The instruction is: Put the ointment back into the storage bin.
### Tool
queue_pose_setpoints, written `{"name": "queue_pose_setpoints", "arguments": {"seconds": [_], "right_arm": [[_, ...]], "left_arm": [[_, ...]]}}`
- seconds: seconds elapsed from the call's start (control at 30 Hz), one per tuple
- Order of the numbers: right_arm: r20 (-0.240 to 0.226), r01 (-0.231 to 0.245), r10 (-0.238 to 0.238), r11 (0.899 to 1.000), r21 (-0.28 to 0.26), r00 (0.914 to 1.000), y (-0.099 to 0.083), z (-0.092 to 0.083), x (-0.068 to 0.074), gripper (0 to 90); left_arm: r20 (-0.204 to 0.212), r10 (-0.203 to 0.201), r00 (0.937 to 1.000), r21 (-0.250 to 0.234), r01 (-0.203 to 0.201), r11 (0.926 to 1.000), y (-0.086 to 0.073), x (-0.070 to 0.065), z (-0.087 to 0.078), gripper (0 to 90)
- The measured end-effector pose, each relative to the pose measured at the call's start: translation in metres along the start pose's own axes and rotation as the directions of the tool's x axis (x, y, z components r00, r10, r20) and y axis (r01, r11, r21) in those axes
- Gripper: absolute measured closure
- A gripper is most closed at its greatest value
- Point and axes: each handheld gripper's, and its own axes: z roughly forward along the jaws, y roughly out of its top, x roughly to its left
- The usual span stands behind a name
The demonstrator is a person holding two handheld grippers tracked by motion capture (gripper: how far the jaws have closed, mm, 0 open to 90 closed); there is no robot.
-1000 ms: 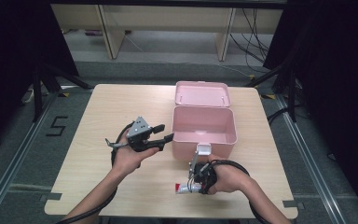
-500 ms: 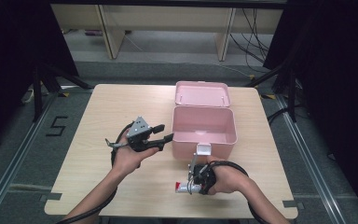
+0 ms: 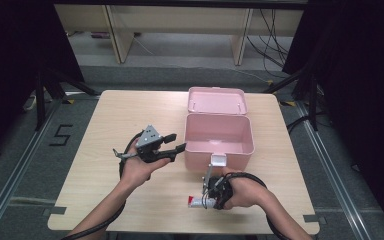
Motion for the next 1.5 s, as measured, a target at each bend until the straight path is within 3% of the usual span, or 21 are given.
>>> {"name": "queue_pose_setpoints", "arguments": {"seconds": [0.1,0.17,0.2,0.3,0.5,0.53,0.6,0.73,0.77,0.83,0.87,0.9,1.0,1.03,1.1,1.13,1.17,1.23,1.27,1.3,1.5], "right_arm": [[0.000,-0.008,0.008,1.000,-0.007,1.0000,-0.001,-0.001,0.000,71.4],[0.000,0.028,-0.028,0.999,-0.018,0.9996,-0.001,0.000,-0.003,71.4],[0.010,0.076,-0.075,0.996,-0.051,0.9971,-0.002,0.001,-0.006,71.4],[0.015,0.041,-0.041,0.998,-0.040,0.9991,-0.002,-0.003,-0.004,71.4],[0.006,0.019,-0.019,0.998,-0.054,0.9998,-0.005,-0.010,-0.002,71.5],[0.009,0.050,-0.049,0.997,-0.059,0.9987,-0.006,-0.011,-0.005,71.4],[0.010,0.044,-0.043,0.997,-0.061,0.9990,-0.007,-0.014,-0.005,71.4],[0.005,-0.024,0.024,0.999,-0.043,0.9997,-0.009,-0.022,-0.002,71.4],[0.014,0.034,-0.033,0.998,-0.056,0.9994,-0.010,-0.022,-0.006,71.5],[0.010,-0.020,0.020,0.999,-0.043,0.9997,-0.011,-0.027,-0.003,71.4],[0.010,0.015,-0.015,0.998,-0.057,0.9998,-0.012,-0.027,-0.006,71.4],[0.016,-0.026,0.027,0.998,-0.051,0.9995,-0.013,-0.030,-0.003,71.4],[0.015,0.013,-0.012,0.998,-0.065,0.9998,-0.015,-0.032,-0.007,71.4],[0.023,-0.026,0.027,0.998,-0.055,0.9994,-0.015,-0.035,-0.004,71.4],[0.018,-0.006,0.008,0.997,-0.071,0.9998,-0.017,-0.037,-0.007,71.5],[0.024,-0.038,0.040,0.997,-0.061,0.9989,-0.017,-0.039,-0.005,71.4],[0.018,-0.006,0.007,0.998,-0.068,0.9998,-0.018,-0.040,-0.007,71.4],[0.024,-0.034,0.036,0.997,-0.070,0.9991,-0.019,-0.043,-0.006,71.4],[0.021,-0.010,0.012,0.997,-0.073,0.9997,-0.020,-0.044,-0.008,71.4],[0.024,-0.035,0.037,0.997,-0.074,0.9990,-0.021,-0.045,-0.007,71.4],[0.025,-0.035,0.037,0.996,-0.081,0.9990,-0.025,-0.053,-0.008,71.4]], "left_arm": [[0.002,0.002,1.0000,0.000,-0.002,1.0000,0.000,0.000,0.001,46.1],[0.003,0.002,1.0000,0.000,-0.002,1.0000,0.000,0.000,0.001,46.1],[0.003,0.002,1.0000,-0.001,-0.002,1.0000,0.000,0.000,0.001,46.1],[0.002,0.002,1.0000,-0.001,-0.002,1.0000,0.000,0.000,0.001,46.1],[0.002,0.000,1.0000,-0.001,0.000,1.0000,0.000,0.000,0.001,46.1],[0.002,0.000,1.0000,-0.001,0.000,1.0000,0.000,0.000,0.001,46.1],[-0.001,-0.002,1.0000,-0.003,0.002,1.0000,0.000,0.000,0.000,46.1],[-0.001,-0.003,1.0000,-0.003,0.003,1.0000,0.000,0.000,0.000,46.1],[-0.002,-0.002,1.0000,-0.004,0.002,1.0000,0.000,0.000,0.000,46.1],[0.000,-0.002,1.0000,-0.007,0.002,1.0000,0.001,0.000,0.000,46.1],[0.007,-0.003,1.0000,-0.013,0.003,0.9999,0.001,0.001,0.001,46.0],[-0.003,0.000,1.0000,-0.003,0.000,1.0000,0.001,0.000,0.000,46.0],[0.000,0.002,1.0000,-0.006,-0.002,1.0000,0.002,0.000,0.000,46.0],[-0.001,0.002,1.0000,-0.006,-0.002,1.0000,0.002,0.000,0.000,46.0],[-0.001,0.002,1.0000,-0.005,-0.002,1.0000,0.002,0.000,-0.001,45.9],[0.000,0.002,1.0000,-0.005,-0.002,1.0000,0.001,0.000,-0.001,46.0],[0.000,0.003,1.0000,-0.004,-0.003,1.0000,0.001,0.000,-0.001,46.0],[0.000,0.003,1.0000,-0.004,-0.003,1.0000,0.001,0.000,-0.001,45.9],[0.001,0.002,1.0000,-0.004,-0.002,1.0000,0.001,0.000,-0.001,45.9],[0.001,0.002,1.0000,-0.004,-0.002,1.0000,0.001,0.000,-0.001,46.0],[0.000,0.006,1.0000,-0.013,-0.006,0.9999,0.001,-0.001,-0.002,46.6]]}}
